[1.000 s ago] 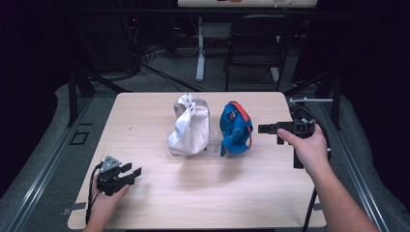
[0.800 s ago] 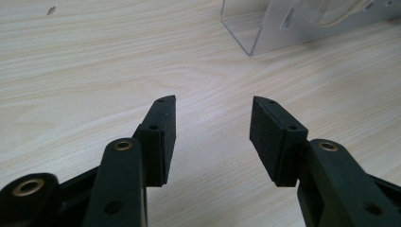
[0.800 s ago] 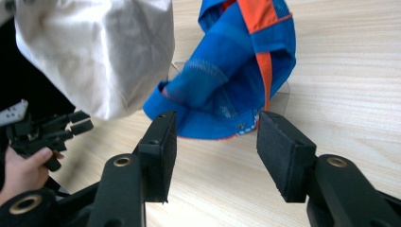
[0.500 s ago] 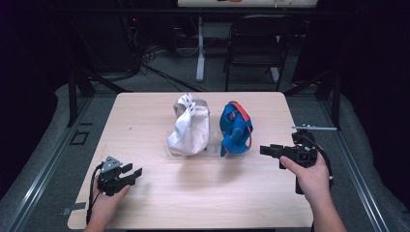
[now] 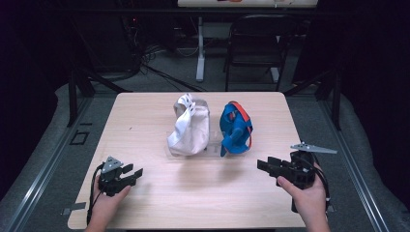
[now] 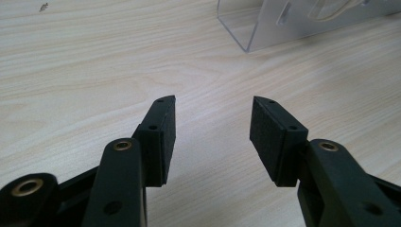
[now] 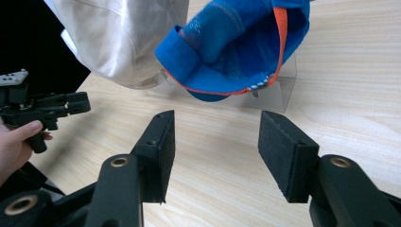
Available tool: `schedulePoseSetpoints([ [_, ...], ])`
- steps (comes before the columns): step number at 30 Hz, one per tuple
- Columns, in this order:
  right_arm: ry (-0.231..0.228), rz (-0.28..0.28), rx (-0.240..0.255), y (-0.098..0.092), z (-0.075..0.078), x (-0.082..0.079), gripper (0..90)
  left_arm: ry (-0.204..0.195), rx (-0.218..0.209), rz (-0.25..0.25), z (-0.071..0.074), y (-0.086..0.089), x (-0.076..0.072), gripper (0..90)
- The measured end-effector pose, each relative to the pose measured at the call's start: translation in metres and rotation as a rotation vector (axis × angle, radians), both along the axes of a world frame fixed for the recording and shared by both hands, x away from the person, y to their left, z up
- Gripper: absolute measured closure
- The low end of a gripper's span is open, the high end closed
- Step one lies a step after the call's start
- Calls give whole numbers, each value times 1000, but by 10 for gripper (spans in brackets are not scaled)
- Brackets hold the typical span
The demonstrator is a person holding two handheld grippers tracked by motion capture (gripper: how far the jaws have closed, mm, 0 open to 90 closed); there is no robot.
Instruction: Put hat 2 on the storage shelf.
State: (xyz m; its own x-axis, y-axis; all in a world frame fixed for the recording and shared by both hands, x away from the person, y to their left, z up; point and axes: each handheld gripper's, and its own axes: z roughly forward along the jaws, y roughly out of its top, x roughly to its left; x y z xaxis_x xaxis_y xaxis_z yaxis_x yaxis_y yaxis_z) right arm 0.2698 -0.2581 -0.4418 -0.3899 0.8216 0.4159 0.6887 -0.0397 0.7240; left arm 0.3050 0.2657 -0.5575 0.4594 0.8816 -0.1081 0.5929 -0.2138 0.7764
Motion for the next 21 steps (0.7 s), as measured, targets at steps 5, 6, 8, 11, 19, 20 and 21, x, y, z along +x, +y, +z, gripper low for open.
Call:
schedulePoseSetpoints([
  [5, 2, -2, 5, 1, -26, -4, 482, 6, 4, -7, 0, -1, 0, 513],
  [6, -2, 6, 8, 2, -31, -5, 482, 6, 5, -7, 0, -1, 0, 513],
  [8, -10, 13, -3, 5, -42, -5, 482, 6, 5, -9, 0, -1, 0, 513],
  [11, -14, 6, 2, 6, -55, -4, 484, 6, 5, -10, 0, -2, 0, 513],
  [19, -13, -7, 20, 8, -77, -4, 484, 2, 8, -17, 0, -3, 0, 513],
  [20, -14, -16, 29, 8, -80, -4, 482, 2, 8, -17, 0, -3, 0, 512],
  [21, -17, -20, 28, 7, -82, -4, 482, 0, 9, -20, 0, -3, 0, 512],
])
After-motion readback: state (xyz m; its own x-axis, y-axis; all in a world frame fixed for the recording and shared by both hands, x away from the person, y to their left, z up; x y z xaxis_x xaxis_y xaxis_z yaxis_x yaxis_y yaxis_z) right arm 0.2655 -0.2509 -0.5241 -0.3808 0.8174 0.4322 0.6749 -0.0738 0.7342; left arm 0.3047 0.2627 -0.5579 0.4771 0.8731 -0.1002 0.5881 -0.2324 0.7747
